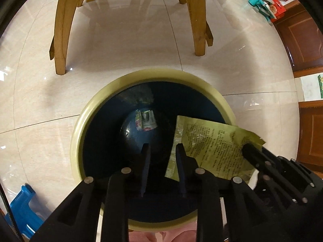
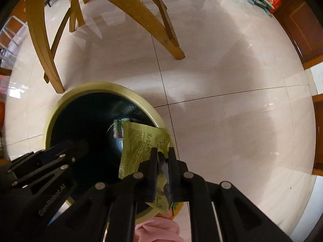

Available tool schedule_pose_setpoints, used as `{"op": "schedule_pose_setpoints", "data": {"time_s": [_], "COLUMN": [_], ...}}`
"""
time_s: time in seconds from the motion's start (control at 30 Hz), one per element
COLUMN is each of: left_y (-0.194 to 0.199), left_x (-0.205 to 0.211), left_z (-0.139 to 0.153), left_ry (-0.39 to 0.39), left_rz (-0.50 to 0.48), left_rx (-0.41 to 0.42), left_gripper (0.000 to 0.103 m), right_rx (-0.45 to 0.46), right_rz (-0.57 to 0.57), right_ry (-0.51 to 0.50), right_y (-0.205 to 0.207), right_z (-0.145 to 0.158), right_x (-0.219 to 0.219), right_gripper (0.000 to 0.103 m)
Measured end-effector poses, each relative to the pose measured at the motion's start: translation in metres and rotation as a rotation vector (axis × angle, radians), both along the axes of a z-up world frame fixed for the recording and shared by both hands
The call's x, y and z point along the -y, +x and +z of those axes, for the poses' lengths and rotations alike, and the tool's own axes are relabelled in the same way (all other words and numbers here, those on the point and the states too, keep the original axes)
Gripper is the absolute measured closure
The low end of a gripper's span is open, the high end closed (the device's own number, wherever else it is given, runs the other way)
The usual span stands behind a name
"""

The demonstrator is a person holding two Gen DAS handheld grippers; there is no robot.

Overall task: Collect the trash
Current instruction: 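Carry the bag over the trash bin and open the right gripper, then move both grippers back toward the table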

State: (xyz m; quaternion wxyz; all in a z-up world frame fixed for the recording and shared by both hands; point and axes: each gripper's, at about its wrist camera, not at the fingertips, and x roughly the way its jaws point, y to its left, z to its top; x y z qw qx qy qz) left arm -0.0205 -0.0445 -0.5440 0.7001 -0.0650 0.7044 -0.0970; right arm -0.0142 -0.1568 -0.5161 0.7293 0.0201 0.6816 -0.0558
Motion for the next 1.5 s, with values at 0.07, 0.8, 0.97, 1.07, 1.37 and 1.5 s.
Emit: {"op": "schedule_pose_setpoints", "data": {"time_s": [0.07,0.8,0.97,1.07,1.37,1.5], "left_y": [0.003,-0.019,-0.034,-0.043,-0.057,-0.061], "left_x": [-0.007,-0.041,-0.044,-0.05,-0.06,-0.067], "left_z": [0.0,0.076,0.126,0.173,0.329,0.393], "left_ry": [-0.002,0.049,0.052,0.047,0.024,0.021], "left_rz": [0.002,-0.029,-0.061,-0.065,-0.081,-0.076], "left_rx": [-0.005,0.062,0.085,0.112,0.249,0.329], "left_gripper": [0.078,0.078,0.078,0.078,0.077,0.065], "right_rx": [0.007,0.031,0.021,0.04,0.141,0.22], "right_rz": [-0.009,-0.016,-0.024,-0.018,-0.02,0.003], "right_ry": [0.012,0.05,0.111,0.132,0.202,0.221], "right_y": [-0.001,-0.023,-0.044,-0.054,-0.068,-0.068], "right_z": [0.002,0.042,0.083,0.119,0.247,0.312], "right_x": [0.001,0.002,0.005,0.005,-0.005,-0.015], "right_gripper": [0.088,0.065,0.065,0.065,0.065,0.065]}}
